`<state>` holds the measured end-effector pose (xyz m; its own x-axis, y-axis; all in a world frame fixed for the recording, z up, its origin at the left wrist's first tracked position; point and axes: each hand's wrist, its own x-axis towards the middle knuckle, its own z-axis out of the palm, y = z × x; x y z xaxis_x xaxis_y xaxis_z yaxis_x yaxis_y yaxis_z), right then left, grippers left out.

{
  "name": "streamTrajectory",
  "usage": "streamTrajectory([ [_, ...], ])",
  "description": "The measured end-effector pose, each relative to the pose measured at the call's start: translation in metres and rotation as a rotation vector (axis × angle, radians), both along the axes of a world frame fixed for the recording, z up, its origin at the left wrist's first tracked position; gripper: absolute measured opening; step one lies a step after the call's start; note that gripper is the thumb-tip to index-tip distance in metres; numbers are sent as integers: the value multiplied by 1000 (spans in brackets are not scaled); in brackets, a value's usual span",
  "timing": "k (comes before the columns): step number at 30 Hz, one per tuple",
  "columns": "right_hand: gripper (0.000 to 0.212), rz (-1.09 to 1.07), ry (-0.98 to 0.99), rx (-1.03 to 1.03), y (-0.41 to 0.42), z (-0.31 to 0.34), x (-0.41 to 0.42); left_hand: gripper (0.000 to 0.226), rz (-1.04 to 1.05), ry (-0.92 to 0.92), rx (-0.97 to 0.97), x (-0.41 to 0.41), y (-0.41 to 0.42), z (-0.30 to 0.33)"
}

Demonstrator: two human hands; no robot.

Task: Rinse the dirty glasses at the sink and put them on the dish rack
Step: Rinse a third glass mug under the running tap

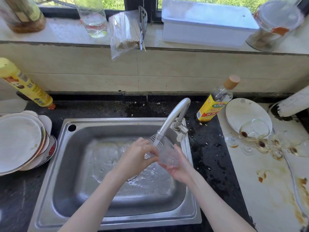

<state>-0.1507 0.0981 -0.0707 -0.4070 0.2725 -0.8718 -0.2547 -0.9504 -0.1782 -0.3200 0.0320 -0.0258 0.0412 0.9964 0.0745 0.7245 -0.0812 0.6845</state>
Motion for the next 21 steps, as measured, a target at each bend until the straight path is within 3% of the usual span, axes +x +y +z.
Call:
streamTrajectory([
  [4, 58, 41, 22, 4, 1, 4, 1, 95, 69, -208, -156, -7, -5, 1],
  [6, 68, 75, 15, -10, 1, -1, 1, 109, 97, -324, -275, -4, -5, 3],
  [12, 66, 76, -11, 65, 1, -1, -2, 75, 126, -376, -347, -4, -7, 1],
  [16, 45, 240, -91, 271, 0, 3, -11, 70, 147, -418, -348, 0, -5, -1],
  [21, 34, 317, -39, 310, 0, 9, -11, 66, 220, -421, -351, 1, -1, -1],
])
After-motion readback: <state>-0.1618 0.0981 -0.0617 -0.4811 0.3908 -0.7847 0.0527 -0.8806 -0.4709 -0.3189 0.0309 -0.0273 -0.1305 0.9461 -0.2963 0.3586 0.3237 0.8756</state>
